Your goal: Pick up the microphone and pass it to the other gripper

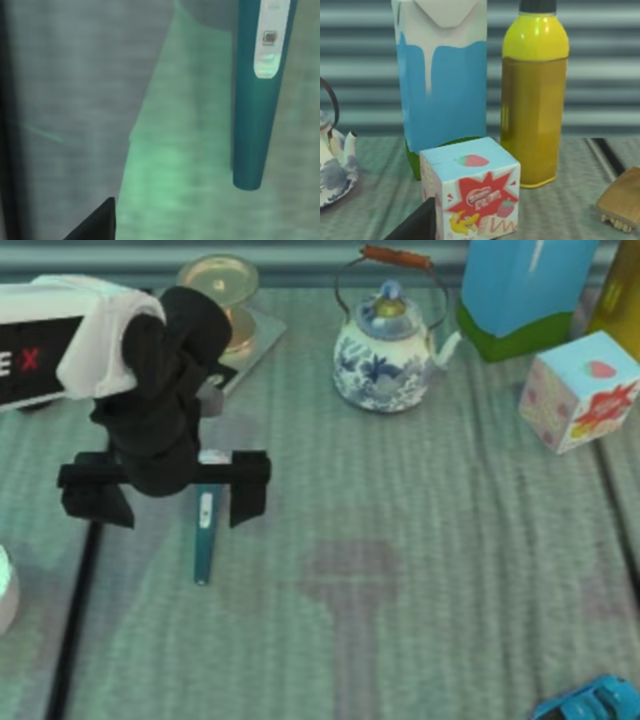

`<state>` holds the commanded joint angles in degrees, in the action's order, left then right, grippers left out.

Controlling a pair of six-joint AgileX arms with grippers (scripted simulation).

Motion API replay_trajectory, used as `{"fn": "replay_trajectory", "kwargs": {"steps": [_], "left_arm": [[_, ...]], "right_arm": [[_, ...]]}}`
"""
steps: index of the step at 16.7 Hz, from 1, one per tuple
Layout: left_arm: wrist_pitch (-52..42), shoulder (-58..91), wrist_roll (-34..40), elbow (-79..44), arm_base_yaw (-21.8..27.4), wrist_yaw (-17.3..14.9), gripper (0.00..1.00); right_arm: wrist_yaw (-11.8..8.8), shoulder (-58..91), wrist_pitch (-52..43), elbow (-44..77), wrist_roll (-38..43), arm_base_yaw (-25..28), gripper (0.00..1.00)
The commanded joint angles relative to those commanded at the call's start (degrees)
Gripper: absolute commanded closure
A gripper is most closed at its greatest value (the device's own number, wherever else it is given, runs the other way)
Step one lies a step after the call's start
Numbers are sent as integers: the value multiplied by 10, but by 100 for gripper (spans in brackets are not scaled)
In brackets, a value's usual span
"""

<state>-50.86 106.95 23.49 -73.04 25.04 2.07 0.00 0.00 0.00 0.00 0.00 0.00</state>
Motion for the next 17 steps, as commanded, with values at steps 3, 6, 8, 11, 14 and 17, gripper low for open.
{"fn": "replay_trajectory", "kwargs": {"steps": [3, 6, 8, 11, 14, 17], "left_arm": [[22, 16, -2, 9, 0, 0, 0], [94, 60, -4, 34, -1, 0, 0], [149, 92, -6, 53, -2, -1, 0], [197, 125, -8, 71, -4, -1, 0], [200, 128, -8, 73, -4, -1, 0], [200, 128, -8, 73, -4, -1, 15]], "right_arm": [[0, 0, 0, 0, 0, 0, 0], [0, 0, 0, 0, 0, 0, 0], [0, 0, 0, 0, 0, 0, 0], [0, 0, 0, 0, 0, 0, 0], [0, 0, 0, 0, 0, 0, 0], [0, 0, 0, 0, 0, 0, 0]]}}
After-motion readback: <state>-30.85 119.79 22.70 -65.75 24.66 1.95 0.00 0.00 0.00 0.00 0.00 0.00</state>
